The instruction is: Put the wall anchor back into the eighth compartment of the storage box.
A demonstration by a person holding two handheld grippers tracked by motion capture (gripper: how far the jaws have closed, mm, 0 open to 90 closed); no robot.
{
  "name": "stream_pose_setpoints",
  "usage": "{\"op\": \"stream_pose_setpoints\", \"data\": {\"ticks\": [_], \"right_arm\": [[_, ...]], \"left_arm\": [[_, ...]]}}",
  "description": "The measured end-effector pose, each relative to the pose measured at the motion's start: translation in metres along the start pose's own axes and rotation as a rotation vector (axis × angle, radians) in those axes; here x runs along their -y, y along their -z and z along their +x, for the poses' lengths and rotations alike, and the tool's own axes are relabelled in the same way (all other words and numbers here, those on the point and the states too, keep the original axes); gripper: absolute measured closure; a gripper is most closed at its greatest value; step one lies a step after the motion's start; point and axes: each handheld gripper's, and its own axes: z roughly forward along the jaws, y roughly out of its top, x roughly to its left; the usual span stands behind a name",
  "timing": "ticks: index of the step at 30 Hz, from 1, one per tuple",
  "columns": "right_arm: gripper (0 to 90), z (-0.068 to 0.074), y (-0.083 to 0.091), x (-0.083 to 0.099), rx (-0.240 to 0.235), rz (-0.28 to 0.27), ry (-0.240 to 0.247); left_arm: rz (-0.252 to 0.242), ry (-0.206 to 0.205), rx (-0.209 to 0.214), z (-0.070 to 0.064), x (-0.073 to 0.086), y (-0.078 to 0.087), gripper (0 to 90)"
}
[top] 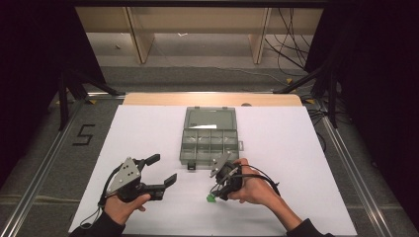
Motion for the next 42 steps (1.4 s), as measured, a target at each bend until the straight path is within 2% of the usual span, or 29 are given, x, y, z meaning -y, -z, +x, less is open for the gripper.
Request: {"op": "stream_pose_setpoints", "data": {"ticks": [1, 10, 17, 22, 27, 29, 35, 36, 42], "right_arm": [[47.8, 0.0, -0.001, 0.0, -0.006, 0.006, 0.002], [56.8, 0.003, -0.013, -0.005, -0.046, 0.048, 0.027], [60.9, 0.002, -0.019, -0.007, -0.057, 0.071, 0.034], [67.7, 0.002, -0.023, -0.008, -0.054, 0.099, 0.041], [71.0, 0.0, -0.025, -0.008, -0.063, 0.093, 0.051], [72.5, 0.0, -0.026, -0.01, -0.08, 0.102, 0.058], [76.6, 0.001, -0.029, -0.014, -0.088, 0.116, 0.088], [79.4, 0.001, -0.03, -0.017, -0.093, 0.13, 0.093], [84.5, -0.002, -0.031, -0.018, -0.109, 0.134, 0.079]], "left_arm": [[0.012, -0.004, -0.01, 0.0, -0.001, 0.001, 16.1], [0.005, -0.002, -0.005, 0.0, 0.0, 0.0, 16.0], [0.013, -0.005, -0.01, 0.0, -0.001, 0.001, 16.1], [0.014, -0.005, -0.01, -0.001, -0.001, 0.001, 16.1], [0.013, -0.005, -0.011, 0.0, -0.001, 0.001, 16.1], [0.013, -0.006, -0.011, 0.0, -0.001, 0.001, 16.1], [0.012, -0.005, -0.011, 0.0, -0.001, 0.001, 16.1], [0.013, -0.005, -0.011, 0.0, -0.001, 0.001, 16.1], [0.012, -0.006, -0.01, 0.0, -0.001, 0.001, 16.1]]}}
